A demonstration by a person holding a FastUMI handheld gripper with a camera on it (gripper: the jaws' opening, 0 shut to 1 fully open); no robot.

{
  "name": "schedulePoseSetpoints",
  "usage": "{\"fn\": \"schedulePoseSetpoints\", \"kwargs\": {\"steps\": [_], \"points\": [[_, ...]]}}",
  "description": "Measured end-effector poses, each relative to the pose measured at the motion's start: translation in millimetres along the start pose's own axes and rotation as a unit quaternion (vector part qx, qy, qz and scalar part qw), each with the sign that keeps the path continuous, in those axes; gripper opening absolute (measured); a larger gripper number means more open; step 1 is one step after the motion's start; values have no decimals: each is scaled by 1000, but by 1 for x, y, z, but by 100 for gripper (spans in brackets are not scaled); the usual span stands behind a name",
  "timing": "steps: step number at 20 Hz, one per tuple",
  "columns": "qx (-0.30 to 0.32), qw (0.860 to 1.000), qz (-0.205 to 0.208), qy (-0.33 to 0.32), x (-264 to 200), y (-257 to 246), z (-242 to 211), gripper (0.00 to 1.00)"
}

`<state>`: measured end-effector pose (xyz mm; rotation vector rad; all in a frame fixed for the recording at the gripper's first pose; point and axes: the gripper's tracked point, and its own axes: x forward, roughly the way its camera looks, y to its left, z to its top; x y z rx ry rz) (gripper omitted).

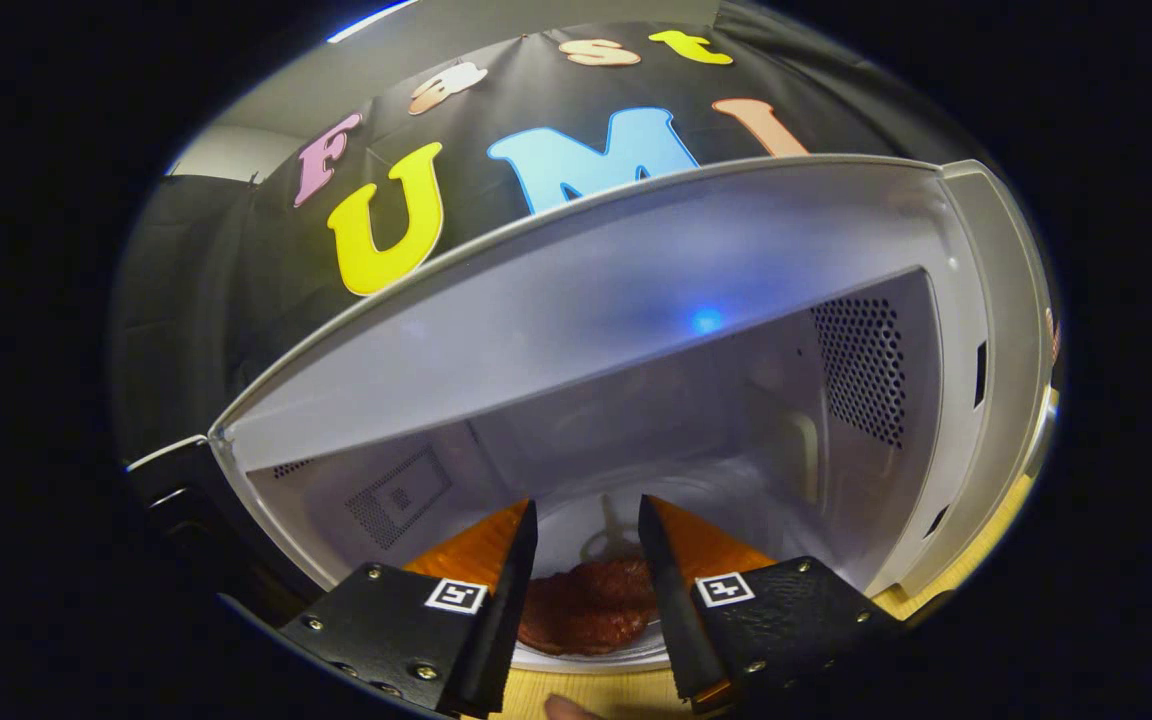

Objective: Open the microwave, put the food inside, and close the microwave door.

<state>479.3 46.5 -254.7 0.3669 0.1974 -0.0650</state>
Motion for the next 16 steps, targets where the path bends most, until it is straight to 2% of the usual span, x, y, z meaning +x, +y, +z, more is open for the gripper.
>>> {"fn": "schedulePoseSetpoints", "kwargs": {"steps": [1,4,5,7,9,12,16], "points": [[0,1000,-7,2,0,0,-3,67],[-8,999,-36,2,4,-4,-11,71],[7,999,-32,11,5,-3,-16,74],[35,998,-34,33,6,-2,-27,75],[29,998,-46,30,1,-5,-27,75],[23,999,-35,28,-16,-2,-24,76],[-9,1000,-9,12,-64,12,-3,77]]}}
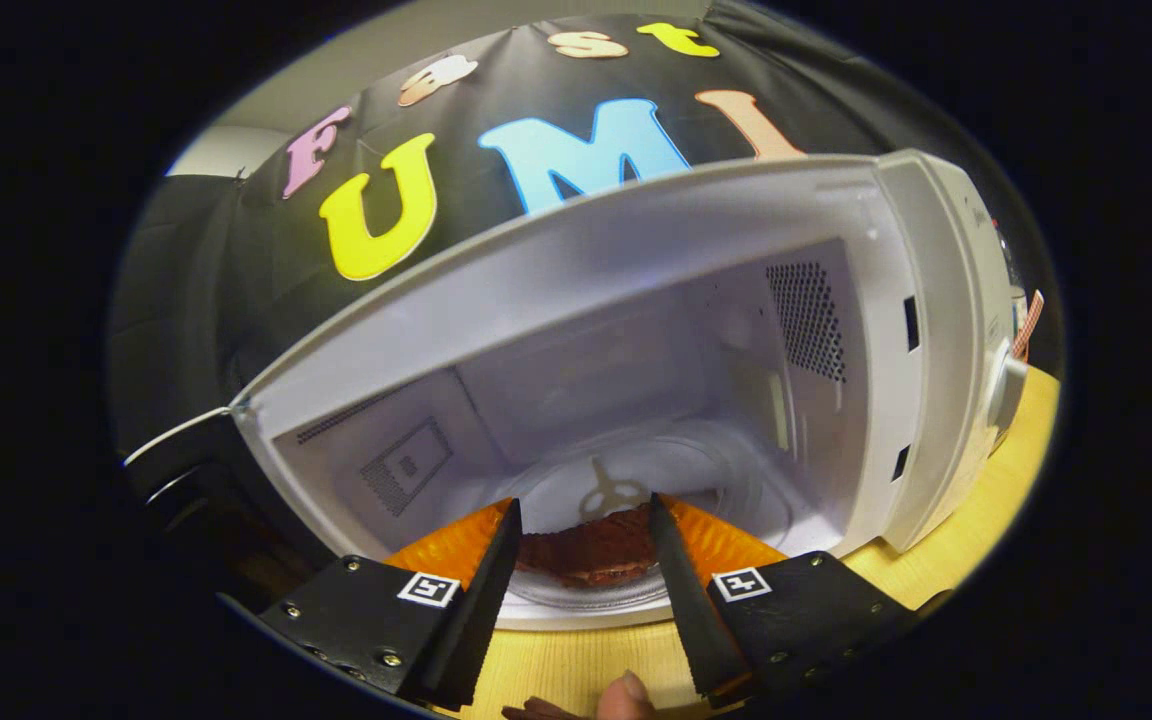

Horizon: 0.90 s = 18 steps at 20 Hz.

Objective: Open the microwave, put the food inside, and close the microwave door.

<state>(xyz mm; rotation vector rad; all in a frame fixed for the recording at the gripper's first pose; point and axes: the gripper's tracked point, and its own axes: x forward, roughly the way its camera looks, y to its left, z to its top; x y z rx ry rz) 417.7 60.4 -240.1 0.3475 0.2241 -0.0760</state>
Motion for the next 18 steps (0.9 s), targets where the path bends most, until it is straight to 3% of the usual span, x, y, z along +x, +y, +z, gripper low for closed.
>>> {"fn": "schedulePoseSetpoints", "kwargs": {"steps": [5,9,13,15,18], "points": [[-52,995,84,-17,-95,44,24,77],[-113,979,162,-41,-189,96,31,77],[-132,953,263,-77,-294,162,24,77],[-155,931,320,-82,-337,200,10,77],[-200,900,369,-115,-382,240,-6,77]]}}
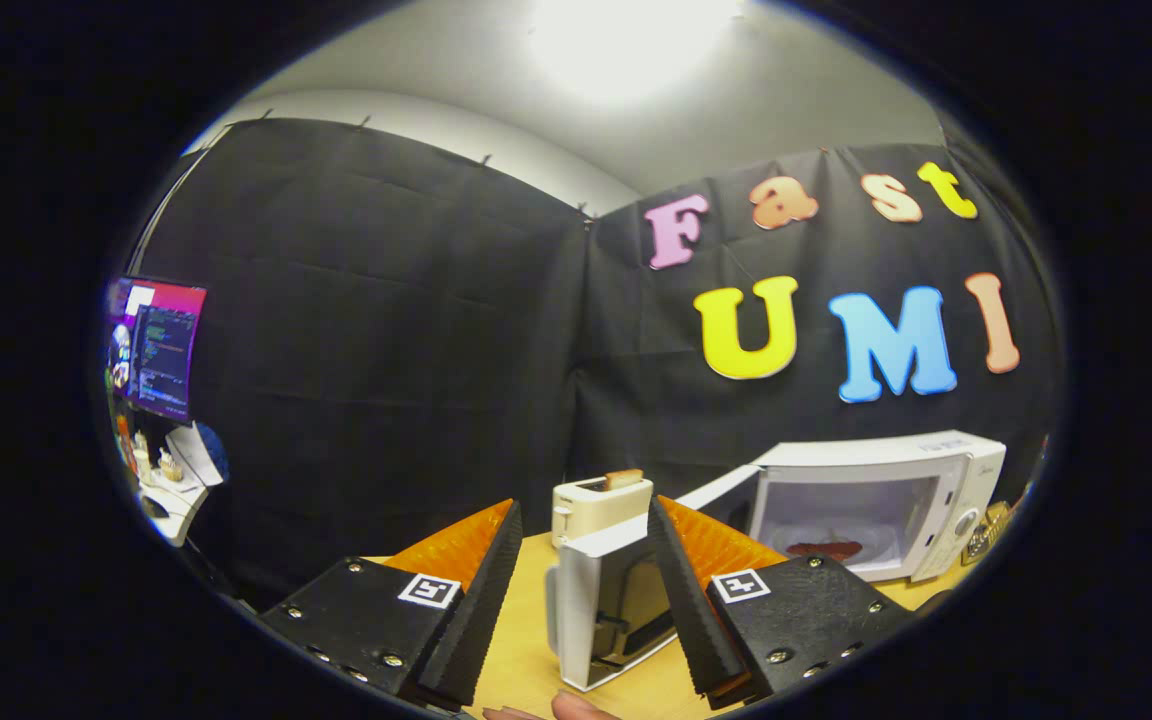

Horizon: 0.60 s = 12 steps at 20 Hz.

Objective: Open the microwave, put the food inside, and close the microwave door.

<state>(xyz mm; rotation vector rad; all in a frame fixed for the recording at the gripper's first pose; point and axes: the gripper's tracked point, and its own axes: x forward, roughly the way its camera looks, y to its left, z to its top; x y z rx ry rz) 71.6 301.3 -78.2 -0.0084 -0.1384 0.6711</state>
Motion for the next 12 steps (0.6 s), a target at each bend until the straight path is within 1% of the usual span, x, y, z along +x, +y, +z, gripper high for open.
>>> {"fn": "schedulePoseSetpoints", "kwargs": {"steps": [1,3,4,6,8,10,11,12], "points": [[-2,1000,14,5,6,17,-5,77],[17,999,29,33,18,38,-32,77],[26,998,24,48,21,45,-44,77],[31,997,-2,68,35,43,-66,77],[39,995,-29,84,51,35,-85,56],[59,988,-82,118,59,10,-111,35],[83,985,-67,132,61,13,-118,22],[89,982,-72,150,69,11,-135,20]]}}
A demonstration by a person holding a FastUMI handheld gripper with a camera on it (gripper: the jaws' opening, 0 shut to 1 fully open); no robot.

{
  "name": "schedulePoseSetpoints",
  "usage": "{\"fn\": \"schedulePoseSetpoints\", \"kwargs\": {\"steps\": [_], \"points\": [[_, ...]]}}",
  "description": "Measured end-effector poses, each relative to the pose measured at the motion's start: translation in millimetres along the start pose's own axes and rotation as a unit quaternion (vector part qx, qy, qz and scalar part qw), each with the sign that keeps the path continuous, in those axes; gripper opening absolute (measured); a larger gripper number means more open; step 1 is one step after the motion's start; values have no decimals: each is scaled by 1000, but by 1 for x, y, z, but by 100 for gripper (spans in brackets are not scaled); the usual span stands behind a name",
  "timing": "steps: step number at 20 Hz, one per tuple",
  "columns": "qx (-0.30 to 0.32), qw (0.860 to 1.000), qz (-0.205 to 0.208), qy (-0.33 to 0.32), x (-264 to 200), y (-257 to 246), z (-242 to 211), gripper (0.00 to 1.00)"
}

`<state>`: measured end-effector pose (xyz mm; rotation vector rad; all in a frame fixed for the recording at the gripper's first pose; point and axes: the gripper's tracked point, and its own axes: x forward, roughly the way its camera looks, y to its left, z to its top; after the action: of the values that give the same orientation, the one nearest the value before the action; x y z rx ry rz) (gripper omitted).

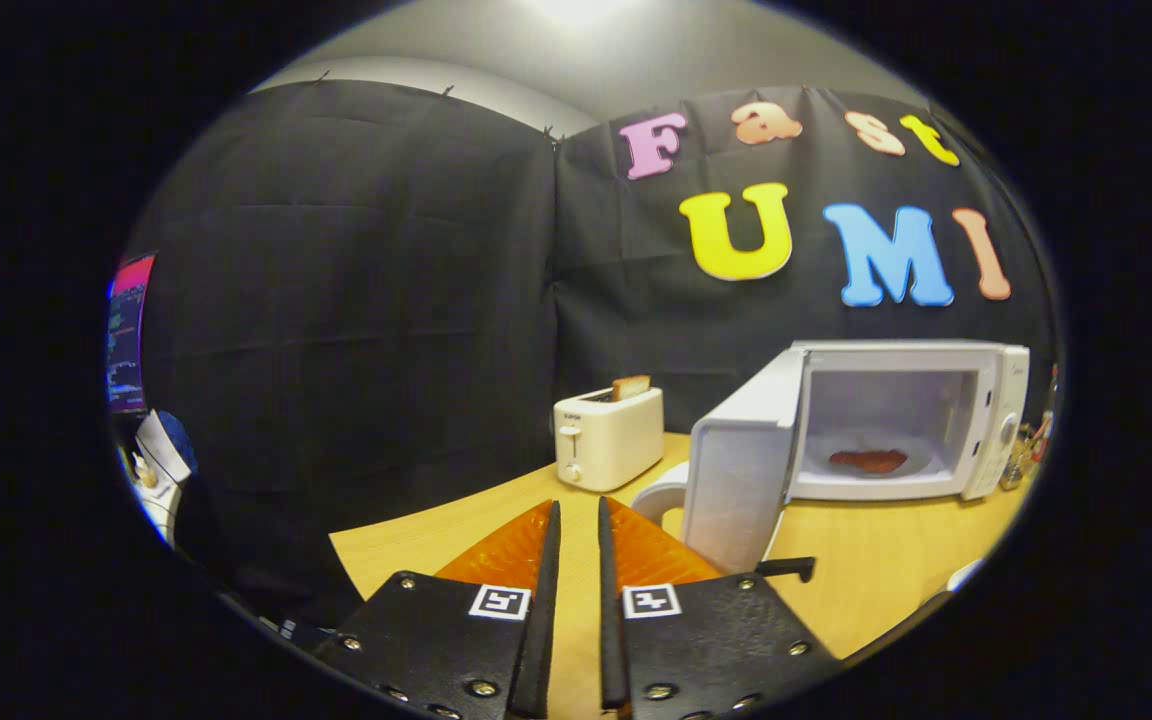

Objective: Open the microwave, put the food inside, and close the microwave door.

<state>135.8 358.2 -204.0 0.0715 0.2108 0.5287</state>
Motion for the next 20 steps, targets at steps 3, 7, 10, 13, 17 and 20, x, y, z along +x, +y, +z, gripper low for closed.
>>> {"fn": "schedulePoseSetpoints", "kwargs": {"steps": [3,7,10,13,17,20], "points": [[-55,998,-2,-5,-2,1,-7,1],[-75,996,-38,-5,-19,-32,-11,1],[-65,996,-65,-2,-40,-68,-8,1],[-51,993,-107,-3,-56,-123,-2,1],[-22,987,-162,-5,-71,-199,9,1],[-21,977,-209,-23,-81,-254,24,1]]}}
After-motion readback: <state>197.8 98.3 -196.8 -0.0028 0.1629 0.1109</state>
